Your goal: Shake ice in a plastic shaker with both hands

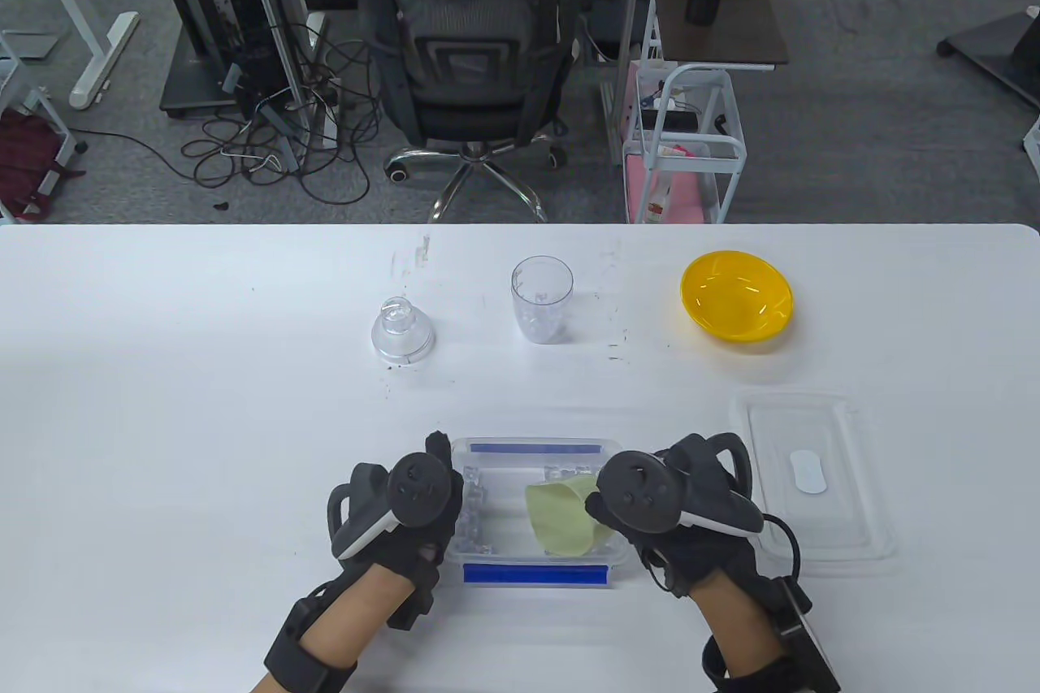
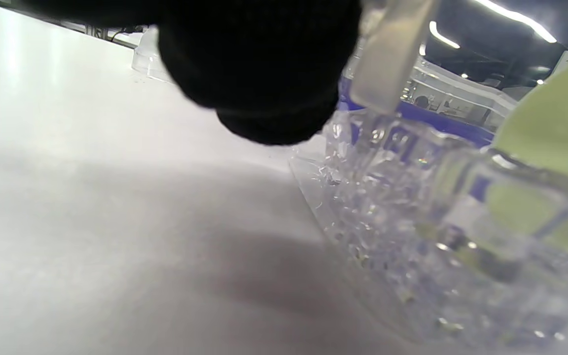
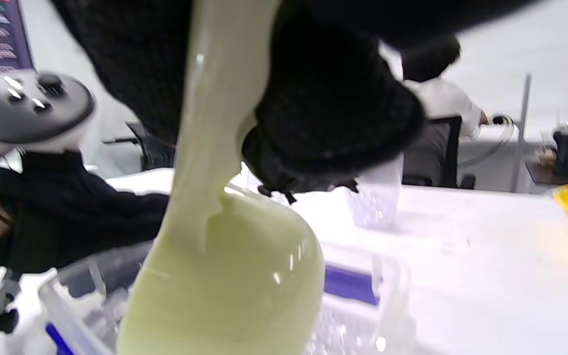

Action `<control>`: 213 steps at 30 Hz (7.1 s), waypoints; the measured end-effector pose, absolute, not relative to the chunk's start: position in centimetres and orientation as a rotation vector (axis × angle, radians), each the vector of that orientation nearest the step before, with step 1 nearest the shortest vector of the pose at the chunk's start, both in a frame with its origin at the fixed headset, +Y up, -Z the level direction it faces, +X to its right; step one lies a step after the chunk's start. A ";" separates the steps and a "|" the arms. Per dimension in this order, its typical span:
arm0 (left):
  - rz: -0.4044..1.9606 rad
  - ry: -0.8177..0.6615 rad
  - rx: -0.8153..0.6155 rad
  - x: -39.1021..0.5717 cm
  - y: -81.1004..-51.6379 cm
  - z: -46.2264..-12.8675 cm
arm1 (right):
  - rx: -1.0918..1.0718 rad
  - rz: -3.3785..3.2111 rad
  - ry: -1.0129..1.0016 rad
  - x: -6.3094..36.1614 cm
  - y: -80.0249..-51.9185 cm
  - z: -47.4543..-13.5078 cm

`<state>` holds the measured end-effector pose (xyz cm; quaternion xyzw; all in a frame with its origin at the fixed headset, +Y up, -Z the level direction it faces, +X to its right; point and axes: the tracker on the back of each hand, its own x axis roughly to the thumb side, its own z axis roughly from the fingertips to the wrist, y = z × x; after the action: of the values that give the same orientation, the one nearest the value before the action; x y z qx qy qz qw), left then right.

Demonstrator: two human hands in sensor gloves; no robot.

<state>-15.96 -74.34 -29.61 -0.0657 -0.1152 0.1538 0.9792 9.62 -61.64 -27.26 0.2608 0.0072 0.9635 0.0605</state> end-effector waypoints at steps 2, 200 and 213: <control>0.315 -0.232 -0.138 -16.0 -74.4 -29.6 | 0.775 2.902 0.090 9.7 -62.4 -28.1; 0.389 -0.244 -0.168 -16.6 -75.0 -29.1 | 0.239 2.359 0.074 18.1 -69.6 -29.4; 0.387 -0.249 -0.157 -16.6 -75.0 -29.1 | 0.333 2.562 0.280 15.4 -74.7 -27.1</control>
<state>-16.56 -74.96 -29.14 -0.0776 -0.1232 0.1918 0.9706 15.42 -74.71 -27.06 0.1234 0.1038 0.9498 0.2682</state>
